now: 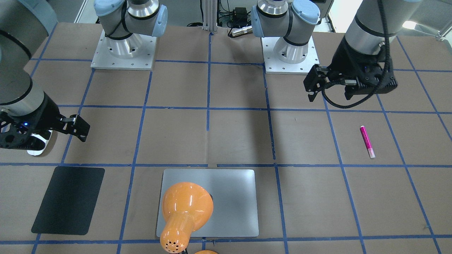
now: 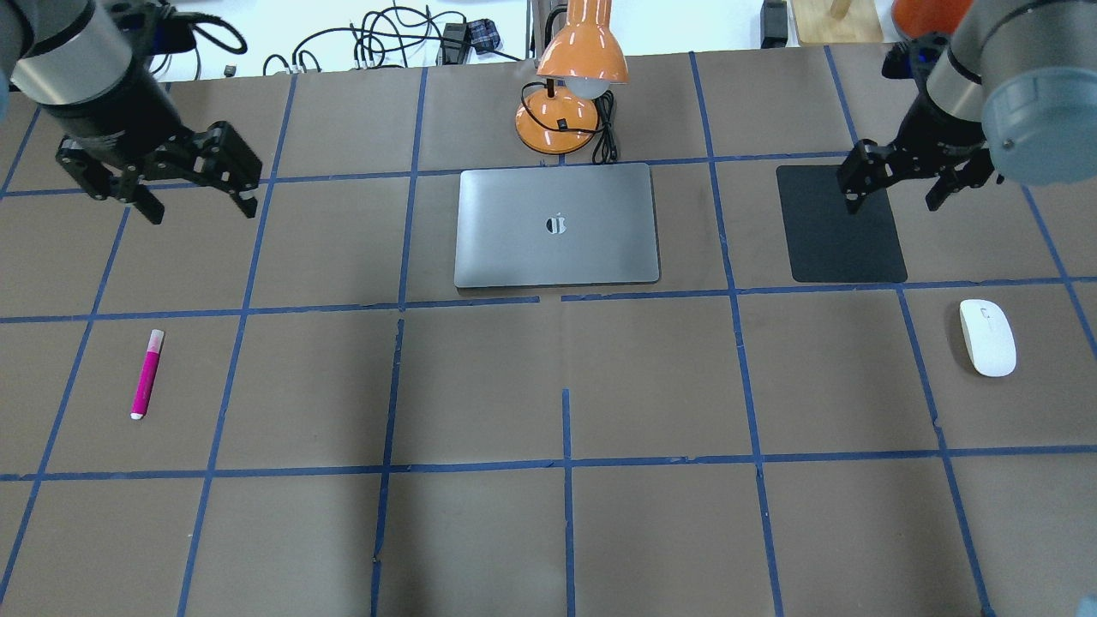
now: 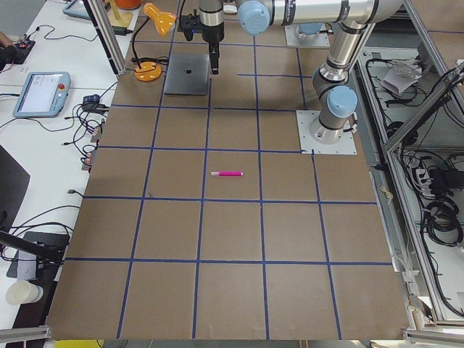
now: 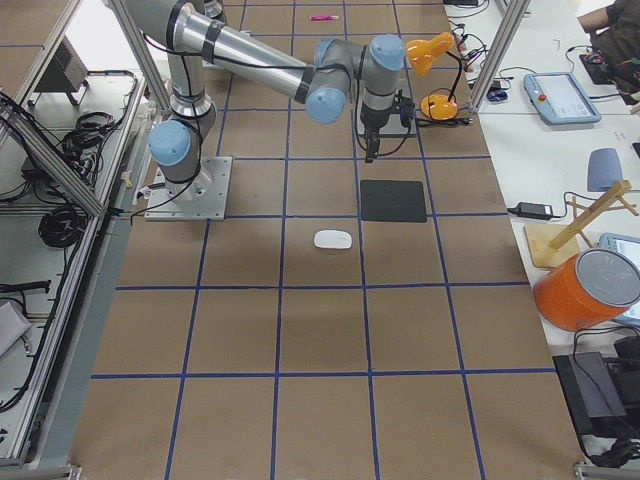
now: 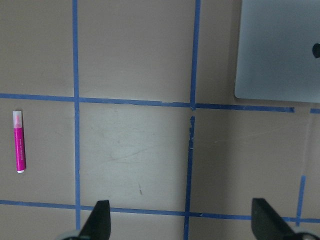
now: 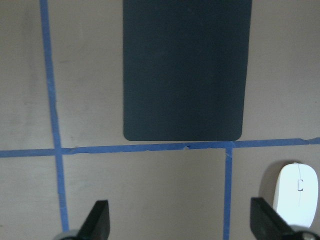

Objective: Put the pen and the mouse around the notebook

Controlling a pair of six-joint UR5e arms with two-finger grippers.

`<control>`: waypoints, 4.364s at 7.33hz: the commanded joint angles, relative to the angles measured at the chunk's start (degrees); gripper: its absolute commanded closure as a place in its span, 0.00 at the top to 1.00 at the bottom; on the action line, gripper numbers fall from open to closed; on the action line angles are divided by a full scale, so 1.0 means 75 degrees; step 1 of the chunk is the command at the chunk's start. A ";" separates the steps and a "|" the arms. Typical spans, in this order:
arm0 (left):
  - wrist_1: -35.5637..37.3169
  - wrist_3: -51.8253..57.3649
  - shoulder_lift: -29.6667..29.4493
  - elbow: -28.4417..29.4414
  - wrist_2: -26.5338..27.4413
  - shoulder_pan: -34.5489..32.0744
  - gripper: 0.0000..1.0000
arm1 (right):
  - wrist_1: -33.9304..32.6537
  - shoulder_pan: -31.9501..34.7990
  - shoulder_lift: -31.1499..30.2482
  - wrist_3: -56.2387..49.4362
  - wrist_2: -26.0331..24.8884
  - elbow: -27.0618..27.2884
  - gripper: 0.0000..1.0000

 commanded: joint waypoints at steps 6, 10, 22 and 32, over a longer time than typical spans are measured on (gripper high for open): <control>0.5919 0.3749 -0.1779 -0.3911 -0.0059 0.3450 1.00 | -0.2618 -0.2341 0.0676 -0.2313 -0.0432 0.1932 1.00; 0.6410 0.3690 -0.2274 -0.3864 -0.0048 0.3558 0.47 | -0.2619 -0.2366 0.0980 -0.2689 -0.0479 0.1993 1.00; 0.2896 -0.6513 -0.1196 -0.2095 -0.0879 -0.0418 0.00 | -0.1264 -0.1000 0.1459 -0.0765 -0.0279 -0.0497 0.23; 0.4291 -1.5798 -0.3234 -0.1581 -0.1032 -0.5042 0.00 | -0.1306 0.0494 0.3126 0.0874 -0.0197 -0.1441 0.93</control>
